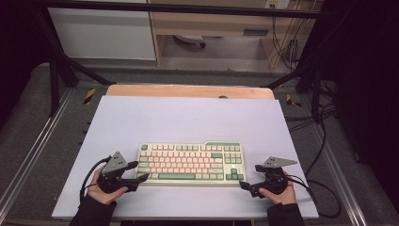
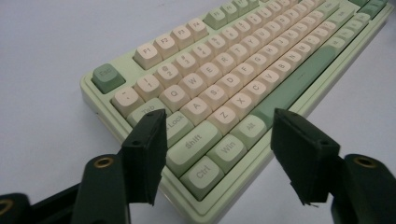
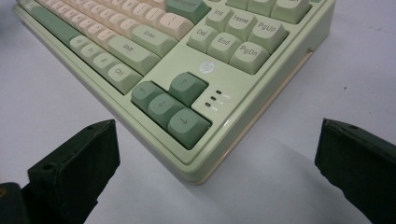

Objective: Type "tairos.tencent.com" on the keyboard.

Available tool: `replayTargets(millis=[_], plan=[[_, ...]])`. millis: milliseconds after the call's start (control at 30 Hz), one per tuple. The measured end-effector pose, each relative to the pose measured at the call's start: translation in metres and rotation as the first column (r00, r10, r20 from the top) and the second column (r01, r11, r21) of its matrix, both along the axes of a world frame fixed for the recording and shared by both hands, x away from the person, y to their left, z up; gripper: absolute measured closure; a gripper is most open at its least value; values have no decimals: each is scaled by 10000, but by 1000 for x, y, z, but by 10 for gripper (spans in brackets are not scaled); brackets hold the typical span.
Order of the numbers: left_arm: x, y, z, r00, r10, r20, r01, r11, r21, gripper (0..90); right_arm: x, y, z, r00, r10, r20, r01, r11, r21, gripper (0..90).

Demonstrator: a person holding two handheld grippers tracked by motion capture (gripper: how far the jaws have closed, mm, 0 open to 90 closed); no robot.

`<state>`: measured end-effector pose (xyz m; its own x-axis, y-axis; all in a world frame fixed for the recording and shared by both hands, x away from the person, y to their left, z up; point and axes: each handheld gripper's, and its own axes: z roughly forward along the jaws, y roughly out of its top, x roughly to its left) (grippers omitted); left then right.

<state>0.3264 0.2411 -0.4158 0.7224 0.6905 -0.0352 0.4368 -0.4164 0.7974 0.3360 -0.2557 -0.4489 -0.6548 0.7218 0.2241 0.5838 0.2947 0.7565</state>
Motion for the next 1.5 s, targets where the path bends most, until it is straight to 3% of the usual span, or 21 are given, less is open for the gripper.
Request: replayTargets(millis=[267, 433, 767, 1000, 1200, 1500], plan=[[2, -12, 3, 9999, -27, 114, 25, 9999, 132, 498, 0, 0, -1, 10000, 24, -18, -24, 10000, -40, 5], [5, -16, 3, 10000, -3, -20, 3, 9999, 144, 586, 0, 0, -1, 10000, 22, -38, -22, 10000, -49, 5], [14, -19, 5, 9985, 43, -551, -68, 9990, -451, 748, 0, 0, 0, 10000, 45, -18, -45, 10000, -52, 5], [16, -23, 6, 9986, 160, -509, -180, 9991, -384, 834, 0, 1, 0, 10000, 34, -49, -35, 10000, -19, 5], [19, -31, 7, 9988, 147, -464, -164, 9992, -367, 895, 0, 1, 0, 10000, 34, -50, -34, 10000, -9, 5], [25, -47, 8, 9990, -12, -444, 0, 9997, -253, 900, 0, 1, -1, 10000, 55, -36, -56, 10000, -31, 5]])
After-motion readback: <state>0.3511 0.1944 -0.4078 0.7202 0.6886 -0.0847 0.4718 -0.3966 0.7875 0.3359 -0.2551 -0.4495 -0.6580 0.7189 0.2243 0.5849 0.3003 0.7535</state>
